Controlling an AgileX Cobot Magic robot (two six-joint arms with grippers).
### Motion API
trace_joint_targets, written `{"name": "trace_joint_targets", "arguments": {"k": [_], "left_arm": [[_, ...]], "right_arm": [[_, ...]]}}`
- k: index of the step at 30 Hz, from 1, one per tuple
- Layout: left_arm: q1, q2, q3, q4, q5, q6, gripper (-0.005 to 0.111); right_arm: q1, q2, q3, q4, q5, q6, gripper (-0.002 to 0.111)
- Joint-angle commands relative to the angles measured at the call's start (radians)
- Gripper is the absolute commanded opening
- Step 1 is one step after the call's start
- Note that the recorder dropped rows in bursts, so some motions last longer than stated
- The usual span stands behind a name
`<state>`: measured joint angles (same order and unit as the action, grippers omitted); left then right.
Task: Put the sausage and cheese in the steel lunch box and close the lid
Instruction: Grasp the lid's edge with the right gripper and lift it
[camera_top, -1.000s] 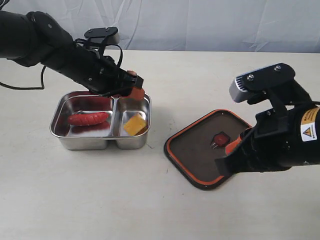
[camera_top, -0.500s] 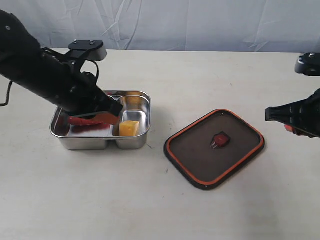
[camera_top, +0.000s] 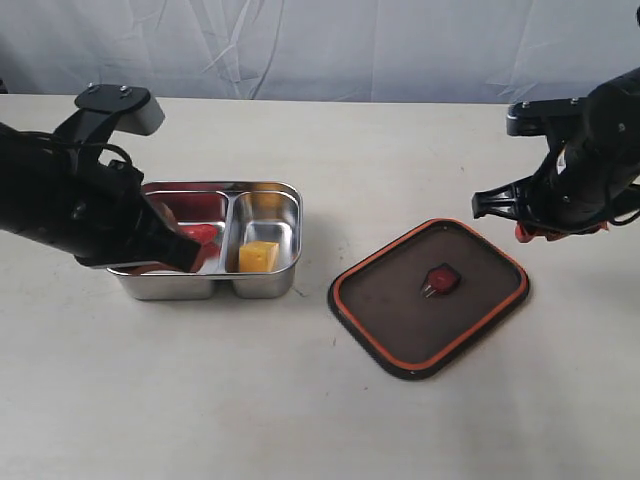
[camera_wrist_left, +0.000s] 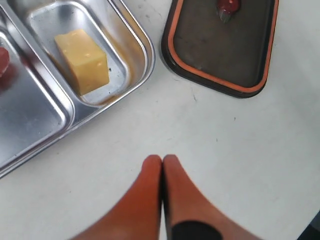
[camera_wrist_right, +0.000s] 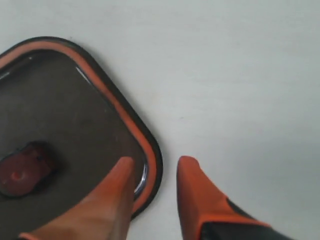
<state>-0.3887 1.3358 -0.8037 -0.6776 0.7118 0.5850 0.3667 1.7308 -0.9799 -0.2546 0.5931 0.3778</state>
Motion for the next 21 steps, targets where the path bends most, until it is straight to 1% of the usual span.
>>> {"name": "trace_joint_targets", "arguments": {"k": [1,6,10,21], "left_arm": [[-0.002,-0.021,0.018,0.001,-0.010,0.002,0.000],[-0.002,-0.021,0.017,0.003,-0.014,0.002,0.000],[-0.002,-0.021,0.017,0.003,-0.024,0.001,0.000],[-0.002,-0.021,0.017,0.003,-0.024,0.001,0.000]], "right_arm": [[-0.006,0.056,-0.021,0.017,0.028,-0.031,0.030],[-0.006,0.095,-0.021,0.063,0.051,-0.078,0.030],[-0.006,0.109,-0.021,0.130,0.033,-0.135,0.030],[-0.018,0.179,-0.021,0.122,0.024,-0.137,0.030]]}}
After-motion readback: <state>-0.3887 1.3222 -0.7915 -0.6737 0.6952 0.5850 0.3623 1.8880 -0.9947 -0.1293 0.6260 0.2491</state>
